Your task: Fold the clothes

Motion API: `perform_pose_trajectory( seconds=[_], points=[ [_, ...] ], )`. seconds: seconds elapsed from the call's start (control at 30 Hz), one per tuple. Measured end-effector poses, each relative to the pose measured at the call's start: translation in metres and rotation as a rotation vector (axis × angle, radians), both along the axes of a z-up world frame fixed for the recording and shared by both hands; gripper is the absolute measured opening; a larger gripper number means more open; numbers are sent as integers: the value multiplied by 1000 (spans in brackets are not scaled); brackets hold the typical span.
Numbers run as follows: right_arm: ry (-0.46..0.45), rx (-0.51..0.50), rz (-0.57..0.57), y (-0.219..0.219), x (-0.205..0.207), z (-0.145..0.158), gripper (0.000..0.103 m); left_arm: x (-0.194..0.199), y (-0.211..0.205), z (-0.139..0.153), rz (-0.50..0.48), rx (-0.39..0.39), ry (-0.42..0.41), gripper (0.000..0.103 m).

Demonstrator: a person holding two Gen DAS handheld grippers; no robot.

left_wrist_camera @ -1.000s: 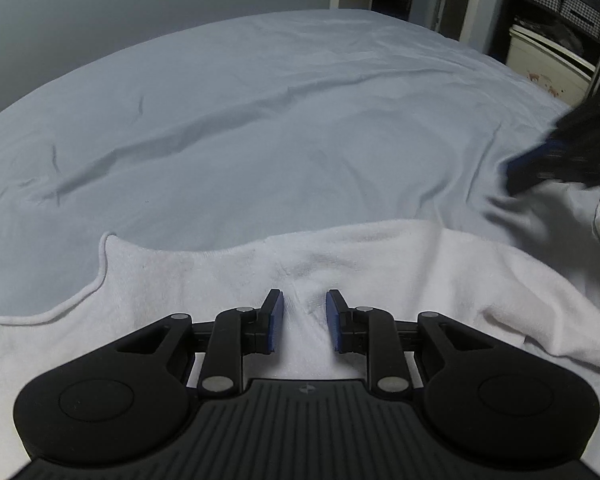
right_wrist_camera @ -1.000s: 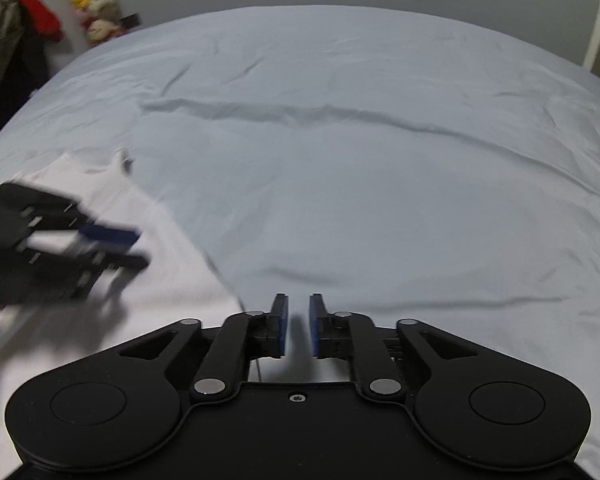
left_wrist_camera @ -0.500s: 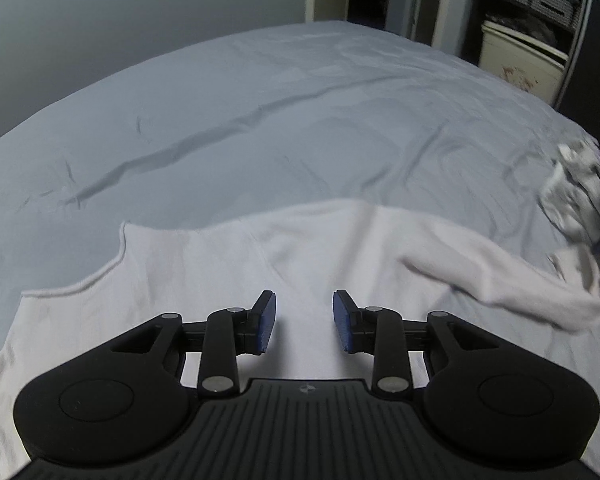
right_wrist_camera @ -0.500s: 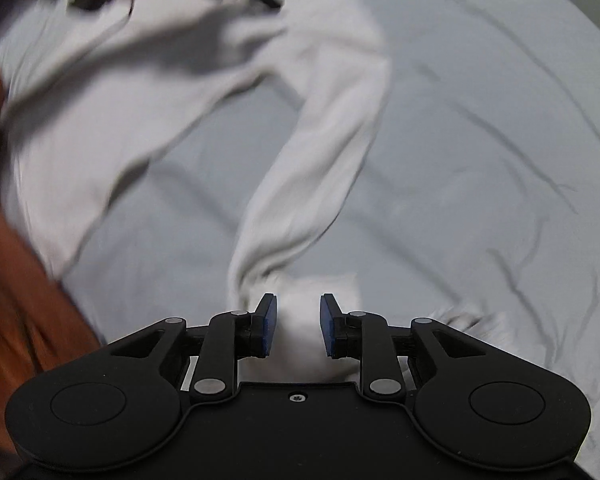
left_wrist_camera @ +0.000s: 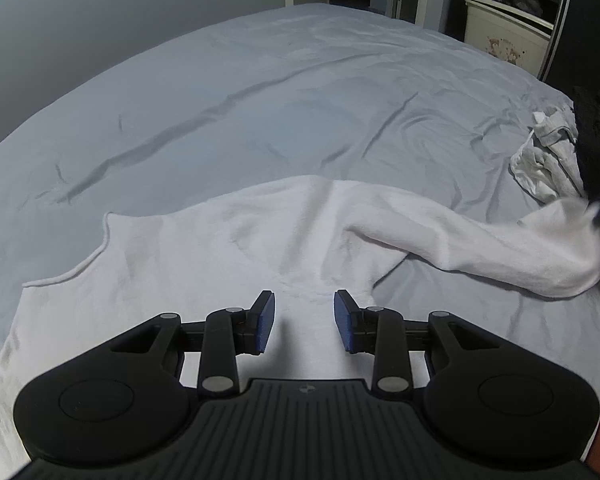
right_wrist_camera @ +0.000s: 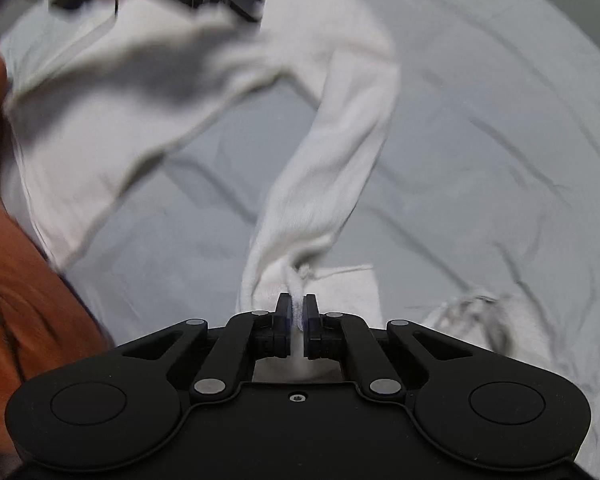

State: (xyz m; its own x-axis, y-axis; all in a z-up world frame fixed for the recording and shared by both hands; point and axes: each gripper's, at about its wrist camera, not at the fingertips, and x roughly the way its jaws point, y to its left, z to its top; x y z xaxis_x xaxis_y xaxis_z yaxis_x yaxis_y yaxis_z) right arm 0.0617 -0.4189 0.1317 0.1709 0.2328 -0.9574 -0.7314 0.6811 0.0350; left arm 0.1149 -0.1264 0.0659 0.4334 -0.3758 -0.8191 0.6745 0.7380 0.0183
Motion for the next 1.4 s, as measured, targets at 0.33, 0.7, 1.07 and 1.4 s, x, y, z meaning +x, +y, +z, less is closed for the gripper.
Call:
perform_pose_trajectory(
  seconds=[0.33, 0.7, 1.07, 1.4],
  points=[
    [-143, 40, -380, -40, 19, 118, 3, -9, -10, -8, -20, -19, 15, 31],
    [-173, -42, -557, -34, 78, 55, 4, -5, -4, -21, -1, 8, 42, 36],
    [-115, 178, -574, -28, 93, 3, 34, -1, -7, -41, -2, 11, 78, 37],
    [-100, 93, -612, -63, 69, 9, 36, 0, -5, -42, 4, -17, 74, 37]
  ],
)
